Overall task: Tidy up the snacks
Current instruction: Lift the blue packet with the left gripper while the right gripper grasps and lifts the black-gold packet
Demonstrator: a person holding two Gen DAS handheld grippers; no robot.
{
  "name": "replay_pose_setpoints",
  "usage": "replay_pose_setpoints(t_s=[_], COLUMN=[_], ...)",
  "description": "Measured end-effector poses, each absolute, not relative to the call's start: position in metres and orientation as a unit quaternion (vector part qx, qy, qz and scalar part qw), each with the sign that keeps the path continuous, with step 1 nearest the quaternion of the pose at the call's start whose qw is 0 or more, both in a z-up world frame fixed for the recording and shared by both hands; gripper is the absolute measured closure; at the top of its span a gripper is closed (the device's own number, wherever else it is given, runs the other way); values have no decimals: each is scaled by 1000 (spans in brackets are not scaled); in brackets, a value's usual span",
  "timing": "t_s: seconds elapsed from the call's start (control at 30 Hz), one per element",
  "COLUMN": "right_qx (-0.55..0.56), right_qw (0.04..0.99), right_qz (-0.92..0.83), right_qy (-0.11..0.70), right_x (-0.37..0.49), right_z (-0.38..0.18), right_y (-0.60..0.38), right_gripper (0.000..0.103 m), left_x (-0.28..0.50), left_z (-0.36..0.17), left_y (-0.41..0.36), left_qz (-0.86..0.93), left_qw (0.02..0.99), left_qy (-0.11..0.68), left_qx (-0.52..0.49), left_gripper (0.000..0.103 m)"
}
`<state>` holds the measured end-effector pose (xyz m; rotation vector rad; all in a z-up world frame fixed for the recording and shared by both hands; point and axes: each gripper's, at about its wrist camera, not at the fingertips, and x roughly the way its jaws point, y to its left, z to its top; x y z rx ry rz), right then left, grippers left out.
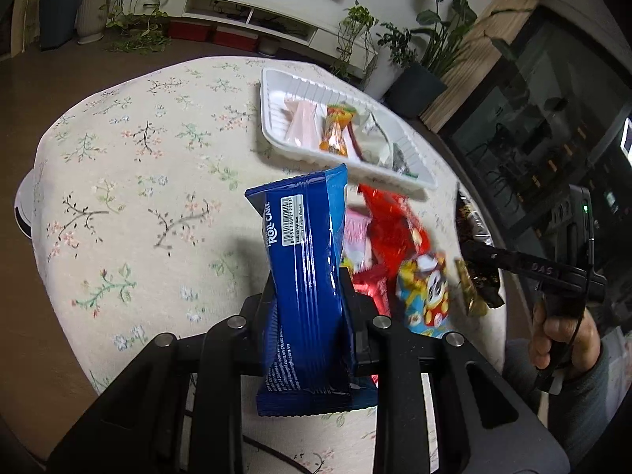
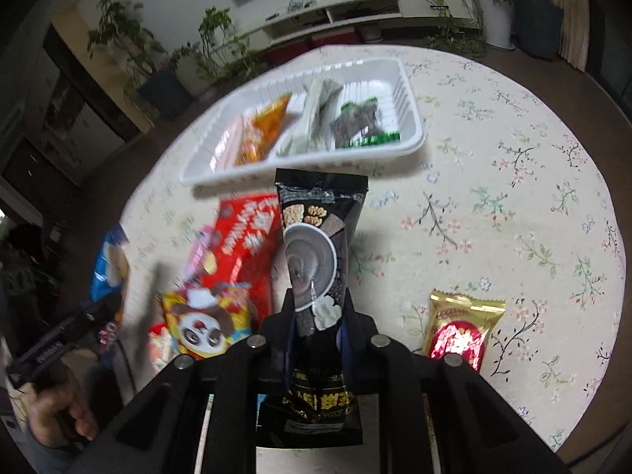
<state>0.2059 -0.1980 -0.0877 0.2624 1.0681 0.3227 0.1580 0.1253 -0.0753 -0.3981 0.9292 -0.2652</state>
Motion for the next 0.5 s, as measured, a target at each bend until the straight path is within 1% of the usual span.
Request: replay_pose_setpoints(t_s=[0.1,0.33,0.5], right_qx=[173,212,204], right_qw=[845,861,880], right_qz=[149,108,123], right_qy=[484,450,410], right_x=[212,234,268], right_z=[-71,-46,-12], right_y=[-226,-281,-281], right_gripper=[84,84,83], left_x=[166,202,252], left_z=[-67,-35,1], left_y=[140,180,177], left_qz=[-123,-101,-111], left_qw=[869,881,893], left_qy=[433,403,395], left_qx=[-206,-225,-184], left_gripper=[79,80,80])
